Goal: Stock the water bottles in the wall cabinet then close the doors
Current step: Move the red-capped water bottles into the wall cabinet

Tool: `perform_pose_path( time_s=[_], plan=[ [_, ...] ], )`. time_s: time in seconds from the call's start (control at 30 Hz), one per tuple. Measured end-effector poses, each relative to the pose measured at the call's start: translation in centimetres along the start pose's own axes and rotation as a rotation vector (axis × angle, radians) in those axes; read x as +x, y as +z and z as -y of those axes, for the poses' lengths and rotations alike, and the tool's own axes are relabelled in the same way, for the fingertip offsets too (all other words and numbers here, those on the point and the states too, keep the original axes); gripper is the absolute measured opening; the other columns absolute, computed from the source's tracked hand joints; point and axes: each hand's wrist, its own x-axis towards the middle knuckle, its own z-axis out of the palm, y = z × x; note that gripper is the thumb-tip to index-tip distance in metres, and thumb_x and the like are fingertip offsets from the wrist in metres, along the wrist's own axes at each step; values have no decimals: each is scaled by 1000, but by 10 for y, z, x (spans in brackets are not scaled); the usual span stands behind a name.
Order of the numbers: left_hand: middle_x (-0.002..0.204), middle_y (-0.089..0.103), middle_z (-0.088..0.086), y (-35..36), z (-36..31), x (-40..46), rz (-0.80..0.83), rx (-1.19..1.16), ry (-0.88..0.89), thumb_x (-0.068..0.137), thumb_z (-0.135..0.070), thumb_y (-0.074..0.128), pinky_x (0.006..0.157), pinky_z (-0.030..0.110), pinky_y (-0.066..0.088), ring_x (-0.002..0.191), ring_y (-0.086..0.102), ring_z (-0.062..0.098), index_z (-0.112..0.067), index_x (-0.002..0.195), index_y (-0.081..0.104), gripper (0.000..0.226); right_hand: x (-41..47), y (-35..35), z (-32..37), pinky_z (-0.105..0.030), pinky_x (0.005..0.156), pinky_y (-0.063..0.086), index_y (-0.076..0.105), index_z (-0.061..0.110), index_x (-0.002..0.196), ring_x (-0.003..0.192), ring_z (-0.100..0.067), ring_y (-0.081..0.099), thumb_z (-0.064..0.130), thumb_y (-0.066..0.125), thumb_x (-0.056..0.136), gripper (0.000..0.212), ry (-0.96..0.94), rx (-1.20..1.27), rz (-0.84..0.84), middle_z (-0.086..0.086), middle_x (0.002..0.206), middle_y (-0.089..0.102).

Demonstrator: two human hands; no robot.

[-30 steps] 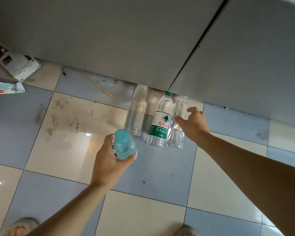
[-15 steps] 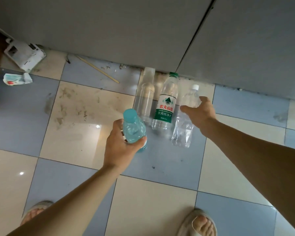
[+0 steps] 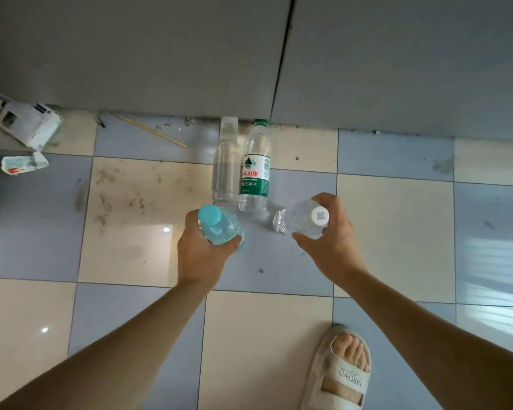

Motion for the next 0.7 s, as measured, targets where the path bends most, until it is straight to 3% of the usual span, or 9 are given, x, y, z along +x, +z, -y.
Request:
perform_pose_path(
  time_s=[0.13,0.2,0.27,0.37,0.47,0.53,0.7],
  plan=[
    [101,63,-10,-4,3,4,41,30,30,68,-20,94,80,29,55,95,63,17,-25,119,50,67,-10,13,-16,-34,93,54,41,28,137,111,-20,60,10,90,72,83,31,10,49,0,126,59],
    [100,63,-9,-4,8,3,71,70,65,69,-20,94,74,19,53,92,64,13,-26,118,49,66,-9,19,-29,-37,99,54,38,33,144,118,-21,59,8,89,73,91,108,88,87,-1,130,59],
    [101,62,-12,-5,13,1,96,107,88,69,-19,93,70,13,52,93,64,11,-30,117,47,68,-4,26,-39,-37,96,56,44,35,143,120,-25,60,9,90,73,88,170,112,108,-2,132,60],
    [108,61,-10,-6,22,3,132,96,114,71,-16,92,78,21,57,99,64,12,-30,121,47,69,7,38,-48,-33,91,54,52,32,138,115,-23,62,12,92,70,81,196,117,99,-1,125,64],
    [112,61,-10,-4,28,2,143,53,147,73,-12,90,84,19,55,105,62,13,-34,122,49,68,16,48,-48,-31,84,55,63,28,124,104,-20,67,16,94,67,66,214,145,65,6,107,71],
    [113,63,-7,-2,29,0,123,33,168,73,-10,89,89,27,57,106,62,14,-33,122,52,66,15,47,-42,-30,83,56,65,26,117,99,-16,68,19,93,68,57,214,155,57,8,101,72],
    [114,65,-3,-10,11,-20,75,-53,92,74,-15,90,98,36,56,108,61,16,-25,125,55,63,-21,24,-15,-6,65,48,69,16,118,92,-2,67,17,92,71,52,212,154,92,4,103,73]
  ],
)
